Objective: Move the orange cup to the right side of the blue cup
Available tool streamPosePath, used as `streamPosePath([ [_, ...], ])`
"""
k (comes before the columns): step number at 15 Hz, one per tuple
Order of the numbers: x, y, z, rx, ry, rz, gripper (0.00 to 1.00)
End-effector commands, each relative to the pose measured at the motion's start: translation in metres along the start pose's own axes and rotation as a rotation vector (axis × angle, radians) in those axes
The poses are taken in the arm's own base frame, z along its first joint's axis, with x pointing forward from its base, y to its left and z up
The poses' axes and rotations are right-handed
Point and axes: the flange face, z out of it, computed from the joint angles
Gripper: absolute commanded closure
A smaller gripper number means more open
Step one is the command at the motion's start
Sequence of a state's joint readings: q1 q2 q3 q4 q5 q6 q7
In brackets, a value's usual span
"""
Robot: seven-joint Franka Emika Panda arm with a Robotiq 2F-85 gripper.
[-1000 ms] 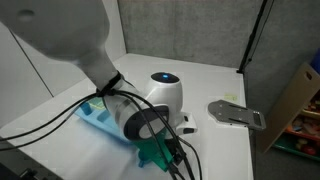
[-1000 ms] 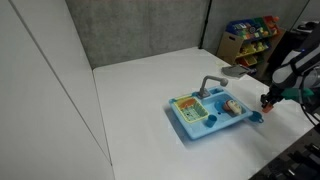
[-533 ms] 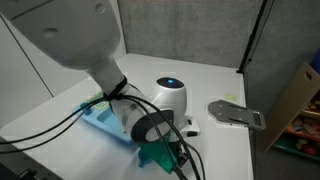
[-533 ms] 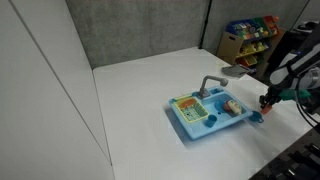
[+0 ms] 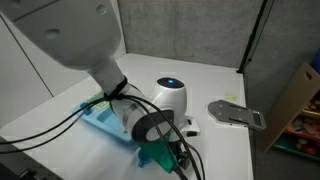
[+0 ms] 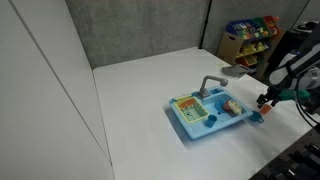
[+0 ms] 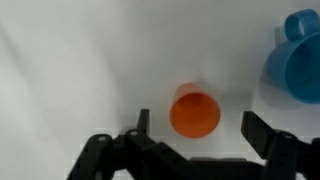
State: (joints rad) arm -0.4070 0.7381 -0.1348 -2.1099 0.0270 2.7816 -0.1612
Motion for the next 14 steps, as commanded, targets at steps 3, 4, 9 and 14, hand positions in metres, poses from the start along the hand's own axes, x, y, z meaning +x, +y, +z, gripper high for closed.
streamPosePath([
  [3, -0.004, -0.012, -0.028, -0.021, -0.057, -0.040, 0.00],
  [4, -0.005, -0.017, -0.035, -0.025, -0.062, -0.046, 0.00],
  [9, -0.010, -0.044, -0.075, -0.058, -0.058, -0.077, 0.00],
  [14, -0.028, -0.067, -0.115, -0.060, -0.076, -0.129, 0.00],
])
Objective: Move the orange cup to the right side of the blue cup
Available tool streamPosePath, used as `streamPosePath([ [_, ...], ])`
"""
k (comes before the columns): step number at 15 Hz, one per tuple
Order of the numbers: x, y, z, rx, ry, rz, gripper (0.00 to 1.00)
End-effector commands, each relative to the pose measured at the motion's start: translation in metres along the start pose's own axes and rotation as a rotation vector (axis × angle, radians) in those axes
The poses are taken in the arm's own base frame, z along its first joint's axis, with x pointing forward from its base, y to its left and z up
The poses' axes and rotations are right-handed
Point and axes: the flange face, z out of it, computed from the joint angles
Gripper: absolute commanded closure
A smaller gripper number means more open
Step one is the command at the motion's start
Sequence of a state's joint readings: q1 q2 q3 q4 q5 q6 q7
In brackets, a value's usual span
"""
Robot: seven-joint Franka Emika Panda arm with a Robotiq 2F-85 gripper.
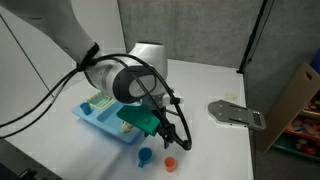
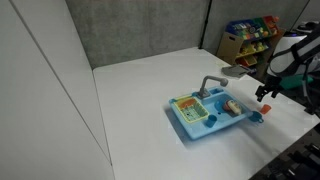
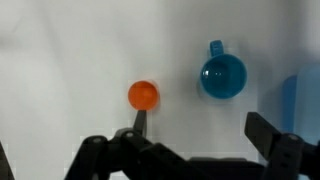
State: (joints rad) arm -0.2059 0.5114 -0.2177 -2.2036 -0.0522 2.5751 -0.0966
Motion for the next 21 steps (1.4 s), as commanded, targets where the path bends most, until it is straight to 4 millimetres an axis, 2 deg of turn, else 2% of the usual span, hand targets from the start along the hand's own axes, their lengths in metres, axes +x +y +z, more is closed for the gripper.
streamPosePath([
  [1, -0.026, -0.010, -0.035, 0.001, -0.015, -0.035, 0.00],
  [7, -0.054, -0.019, -0.075, 0.031, -0.001, -0.067, 0.00],
  [8, -0.038, -0.018, -0.059, 0.024, -0.005, -0.047, 0.00],
  [10, -0.041, -0.018, -0.064, 0.027, 0.000, -0.047, 0.00],
  [17, -0.042, -0.019, -0.054, 0.019, -0.026, -0.052, 0.00],
  [21, -0.049, -0.029, -0.077, 0.032, 0.009, -0.088, 0.00],
])
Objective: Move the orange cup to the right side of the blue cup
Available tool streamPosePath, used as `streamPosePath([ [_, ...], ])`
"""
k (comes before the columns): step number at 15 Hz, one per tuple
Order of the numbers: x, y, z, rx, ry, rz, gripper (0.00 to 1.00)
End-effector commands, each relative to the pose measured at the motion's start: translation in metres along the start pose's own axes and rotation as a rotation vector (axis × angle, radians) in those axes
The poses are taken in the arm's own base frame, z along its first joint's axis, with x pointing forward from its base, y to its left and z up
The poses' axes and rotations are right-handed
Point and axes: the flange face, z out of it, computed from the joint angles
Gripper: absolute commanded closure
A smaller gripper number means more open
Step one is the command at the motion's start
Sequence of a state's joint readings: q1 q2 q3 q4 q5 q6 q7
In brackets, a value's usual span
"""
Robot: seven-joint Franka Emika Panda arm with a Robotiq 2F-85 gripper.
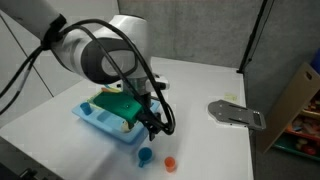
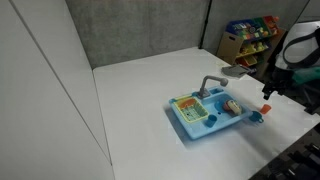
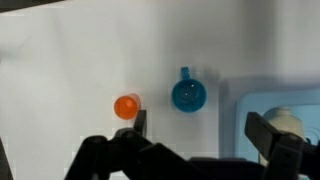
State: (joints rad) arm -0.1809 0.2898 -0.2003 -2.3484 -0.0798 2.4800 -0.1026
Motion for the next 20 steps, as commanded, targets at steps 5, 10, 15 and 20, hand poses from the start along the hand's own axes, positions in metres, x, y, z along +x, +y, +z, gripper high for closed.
streamPosePath([
  [5, -0.016, -0.028, -0.069, 0.016, 0.084, -0.078, 0.00],
  [10, -0.042, -0.046, -0.123, 0.030, 0.131, -0.146, 0.00],
  [15, -0.083, -0.058, -0.160, 0.097, 0.137, -0.221, 0.00],
  [20, -0.115, -0.065, -0.205, 0.176, 0.144, -0.209, 0.00],
])
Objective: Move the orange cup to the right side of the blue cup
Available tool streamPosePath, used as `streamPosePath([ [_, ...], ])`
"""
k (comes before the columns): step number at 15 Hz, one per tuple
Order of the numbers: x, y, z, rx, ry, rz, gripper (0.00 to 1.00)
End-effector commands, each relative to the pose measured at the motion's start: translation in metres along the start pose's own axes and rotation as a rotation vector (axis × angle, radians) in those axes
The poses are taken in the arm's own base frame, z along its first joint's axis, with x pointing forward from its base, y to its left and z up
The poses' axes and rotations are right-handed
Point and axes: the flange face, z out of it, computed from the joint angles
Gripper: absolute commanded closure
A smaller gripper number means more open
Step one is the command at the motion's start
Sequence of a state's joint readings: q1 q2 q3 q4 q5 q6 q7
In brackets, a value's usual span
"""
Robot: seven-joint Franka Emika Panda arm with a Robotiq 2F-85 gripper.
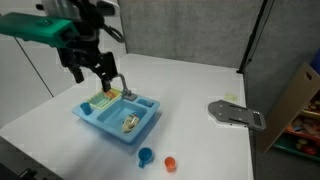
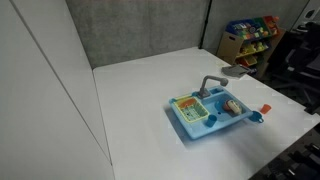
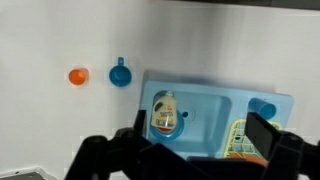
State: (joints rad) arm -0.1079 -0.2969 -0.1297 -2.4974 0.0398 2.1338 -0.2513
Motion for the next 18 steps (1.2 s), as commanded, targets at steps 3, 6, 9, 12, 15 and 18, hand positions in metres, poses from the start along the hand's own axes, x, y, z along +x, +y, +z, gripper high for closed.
streamPosePath([
  [3, -0.024, -0.013, -0.053, -0.009, 0.079, 0.028, 0.00],
  [6, -0.030, -0.014, -0.075, -0.049, 0.125, 0.051, 0.00],
  [9, -0.034, -0.014, -0.090, -0.098, 0.161, 0.076, 0.00],
  [12, -0.036, -0.014, -0.096, -0.114, 0.162, 0.081, 0.00],
  [15, -0.032, -0.015, -0.089, -0.092, 0.163, 0.063, 0.00],
  [18, -0.032, -0.015, -0.088, -0.092, 0.161, 0.062, 0.00],
])
